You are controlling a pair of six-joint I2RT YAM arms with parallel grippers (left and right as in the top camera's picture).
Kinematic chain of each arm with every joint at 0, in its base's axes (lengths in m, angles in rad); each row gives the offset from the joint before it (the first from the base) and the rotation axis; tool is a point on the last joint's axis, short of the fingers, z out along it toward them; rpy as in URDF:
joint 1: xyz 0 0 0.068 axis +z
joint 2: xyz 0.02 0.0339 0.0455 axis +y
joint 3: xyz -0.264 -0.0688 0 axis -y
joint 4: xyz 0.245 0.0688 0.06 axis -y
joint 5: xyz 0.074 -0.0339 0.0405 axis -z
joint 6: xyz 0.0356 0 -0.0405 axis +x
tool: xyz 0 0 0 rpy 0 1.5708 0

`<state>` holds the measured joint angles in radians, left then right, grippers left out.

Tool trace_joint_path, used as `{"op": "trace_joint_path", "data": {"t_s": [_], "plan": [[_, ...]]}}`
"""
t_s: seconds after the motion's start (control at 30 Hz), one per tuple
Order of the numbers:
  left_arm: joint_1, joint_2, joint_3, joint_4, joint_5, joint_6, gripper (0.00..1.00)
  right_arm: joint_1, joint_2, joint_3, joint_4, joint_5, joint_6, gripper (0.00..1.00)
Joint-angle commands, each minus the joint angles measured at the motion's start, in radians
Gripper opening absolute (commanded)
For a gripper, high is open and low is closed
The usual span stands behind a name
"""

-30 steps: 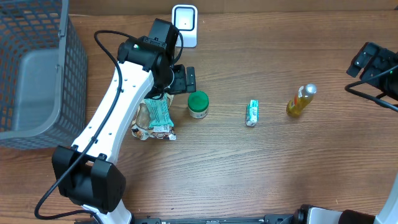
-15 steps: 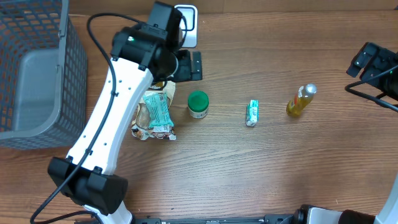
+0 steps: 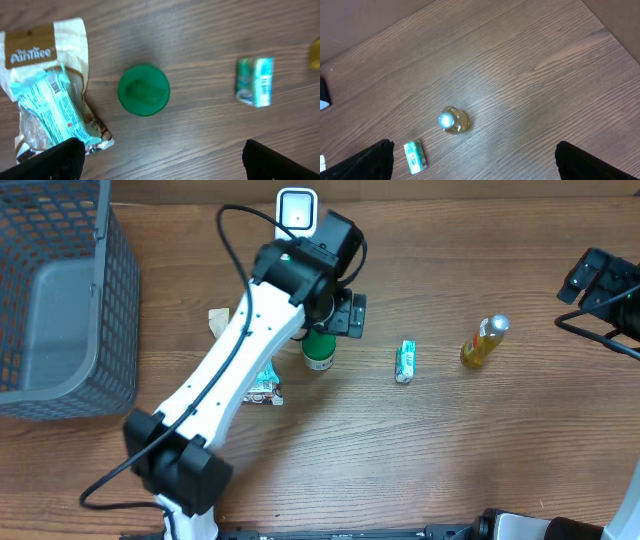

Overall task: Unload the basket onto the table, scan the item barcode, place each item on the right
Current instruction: 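Retract the right arm to the right and move left gripper over green jar, then lower the left gripper onto the green-lidded jar and grasp it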

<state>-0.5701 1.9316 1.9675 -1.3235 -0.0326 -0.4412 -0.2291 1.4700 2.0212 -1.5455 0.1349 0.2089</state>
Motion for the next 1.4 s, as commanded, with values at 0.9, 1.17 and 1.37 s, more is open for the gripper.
{"op": "trace_joint_path", "data": {"t_s": [0.9, 1.17, 1.37], "plan": [[0.018, 0.287, -0.003, 0.038, -0.079, -0.053, 1.0, -0.002, 0.0, 0.002, 0.002, 0.002, -0.005, 1.0], [0.022, 0.289, -0.003, 0.047, -0.011, -0.06, 1.0, -0.002, 0.0, 0.002, 0.003, 0.002, -0.005, 1.0], [0.022, 0.289, -0.005, 0.05, -0.012, -0.061, 1.0, -0.002, 0.0, 0.002, 0.002, 0.002, -0.005, 1.0]]}}
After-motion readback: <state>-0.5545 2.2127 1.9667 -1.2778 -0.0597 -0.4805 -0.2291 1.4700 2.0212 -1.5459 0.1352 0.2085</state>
